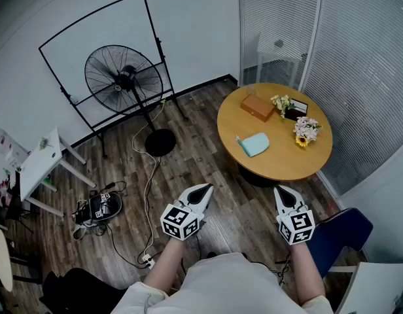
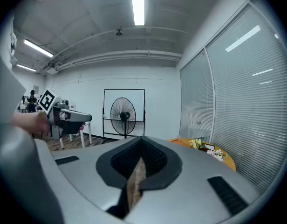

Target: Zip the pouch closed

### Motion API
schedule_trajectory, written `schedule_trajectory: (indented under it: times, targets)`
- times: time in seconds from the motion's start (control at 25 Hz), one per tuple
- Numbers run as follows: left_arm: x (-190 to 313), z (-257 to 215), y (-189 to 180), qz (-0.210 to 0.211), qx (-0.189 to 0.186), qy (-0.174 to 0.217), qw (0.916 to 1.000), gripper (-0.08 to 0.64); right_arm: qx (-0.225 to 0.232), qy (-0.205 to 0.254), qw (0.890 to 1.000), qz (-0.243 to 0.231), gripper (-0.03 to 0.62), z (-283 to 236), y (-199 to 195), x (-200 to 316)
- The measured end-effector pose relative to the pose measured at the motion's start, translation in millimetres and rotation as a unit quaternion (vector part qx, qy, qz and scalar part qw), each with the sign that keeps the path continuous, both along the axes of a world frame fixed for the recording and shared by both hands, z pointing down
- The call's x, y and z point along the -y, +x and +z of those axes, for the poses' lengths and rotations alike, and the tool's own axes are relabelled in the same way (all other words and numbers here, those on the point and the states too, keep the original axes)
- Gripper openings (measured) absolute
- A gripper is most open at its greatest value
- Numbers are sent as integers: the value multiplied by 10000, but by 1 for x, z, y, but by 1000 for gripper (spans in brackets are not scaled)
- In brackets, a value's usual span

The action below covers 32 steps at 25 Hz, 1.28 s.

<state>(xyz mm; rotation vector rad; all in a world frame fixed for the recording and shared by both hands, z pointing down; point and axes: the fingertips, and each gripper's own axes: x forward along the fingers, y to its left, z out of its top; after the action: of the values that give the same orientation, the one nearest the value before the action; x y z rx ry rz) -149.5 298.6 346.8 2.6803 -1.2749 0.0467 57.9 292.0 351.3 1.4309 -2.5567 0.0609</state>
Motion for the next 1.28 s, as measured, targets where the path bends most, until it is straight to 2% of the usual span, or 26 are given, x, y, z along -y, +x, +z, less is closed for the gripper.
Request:
schedule_trajectory:
  times: [0.48,0.84,1.0,1.08,1.28]
  targets:
    - [-6,3,2,149,-26,-31,9999,18,111,1,9999,-5,3,-4,-10,-6]
    - [-2,13,-13,88,4,-102,9999,20,176,-100,9998,-22,5,6,-25,-10]
    - [0,16,-19,135,-33,-112,9998,23,186,-131,9997,20,28,10,-32,-8]
    - [2,18,-21,173,-44,-118,9998,57,182,-144,9997,44,60,11,-34,-8]
    - [2,21,-28,259,-73,-150,9995,96,187,-169,9997,66,61,15,-45,-8]
